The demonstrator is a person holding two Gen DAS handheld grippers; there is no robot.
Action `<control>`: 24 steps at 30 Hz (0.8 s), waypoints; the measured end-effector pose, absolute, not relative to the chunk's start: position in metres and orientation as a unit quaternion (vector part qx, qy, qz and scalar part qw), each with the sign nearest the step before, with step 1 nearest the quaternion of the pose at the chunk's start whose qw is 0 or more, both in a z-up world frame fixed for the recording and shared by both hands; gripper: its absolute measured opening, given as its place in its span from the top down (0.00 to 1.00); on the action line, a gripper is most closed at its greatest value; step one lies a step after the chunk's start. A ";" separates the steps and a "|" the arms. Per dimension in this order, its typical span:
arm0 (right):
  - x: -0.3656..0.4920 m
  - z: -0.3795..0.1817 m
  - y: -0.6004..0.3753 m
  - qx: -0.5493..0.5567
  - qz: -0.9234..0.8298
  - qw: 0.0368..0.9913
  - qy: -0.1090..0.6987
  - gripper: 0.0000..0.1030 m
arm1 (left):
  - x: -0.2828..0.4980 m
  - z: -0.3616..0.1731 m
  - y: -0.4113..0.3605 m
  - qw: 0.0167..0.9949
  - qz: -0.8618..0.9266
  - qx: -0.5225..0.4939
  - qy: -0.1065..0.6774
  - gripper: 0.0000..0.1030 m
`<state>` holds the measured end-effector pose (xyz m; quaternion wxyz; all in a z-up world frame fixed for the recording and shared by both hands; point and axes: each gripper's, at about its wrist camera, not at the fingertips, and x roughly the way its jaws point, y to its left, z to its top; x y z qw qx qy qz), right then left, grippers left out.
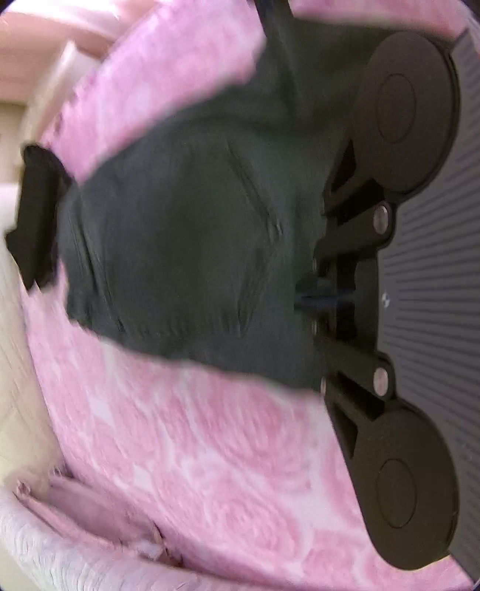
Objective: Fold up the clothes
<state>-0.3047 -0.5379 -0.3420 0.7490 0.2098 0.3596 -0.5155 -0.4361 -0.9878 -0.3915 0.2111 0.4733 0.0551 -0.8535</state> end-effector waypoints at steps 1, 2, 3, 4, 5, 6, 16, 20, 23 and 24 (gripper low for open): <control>-0.306 -0.342 -0.537 0.208 -0.513 0.750 0.362 0.96 | -0.434 -0.392 -0.996 0.219 -0.852 0.471 0.061 0.97; -0.306 -0.342 -0.536 0.206 -0.511 0.751 0.363 0.96 | -0.432 -0.392 -1.001 0.224 -0.851 0.470 0.064 0.97; -0.306 -0.342 -0.536 0.205 -0.510 0.752 0.364 0.96 | -0.431 -0.390 -1.001 0.226 -0.851 0.470 0.063 0.97; -0.307 -0.342 -0.537 0.205 -0.510 0.752 0.364 0.96 | -0.431 -0.388 -1.001 0.229 -0.850 0.470 0.060 0.97; -0.307 -0.341 -0.537 0.207 -0.510 0.751 0.364 0.96 | -0.431 -0.387 -1.000 0.231 -0.850 0.471 0.056 0.97; -0.307 -0.341 -0.537 0.209 -0.511 0.750 0.364 0.96 | -0.430 -0.388 -1.000 0.234 -0.849 0.470 0.056 0.97; -0.306 -0.332 -0.539 0.205 -0.501 0.754 0.371 0.96 | -0.433 -0.380 -0.991 0.265 -0.836 0.476 0.057 0.97; -0.305 -0.326 -0.538 0.201 -0.495 0.759 0.372 0.96 | -0.408 -0.364 -0.972 0.269 -0.835 0.472 0.087 0.89; -0.306 -0.327 -0.536 0.201 -0.492 0.759 0.376 0.96 | -0.395 -0.386 -0.972 0.275 -0.816 0.502 0.084 0.89; -0.306 -0.327 -0.536 0.201 -0.491 0.759 0.378 0.96 | -0.391 -0.394 -0.972 0.276 -0.809 0.512 0.083 0.87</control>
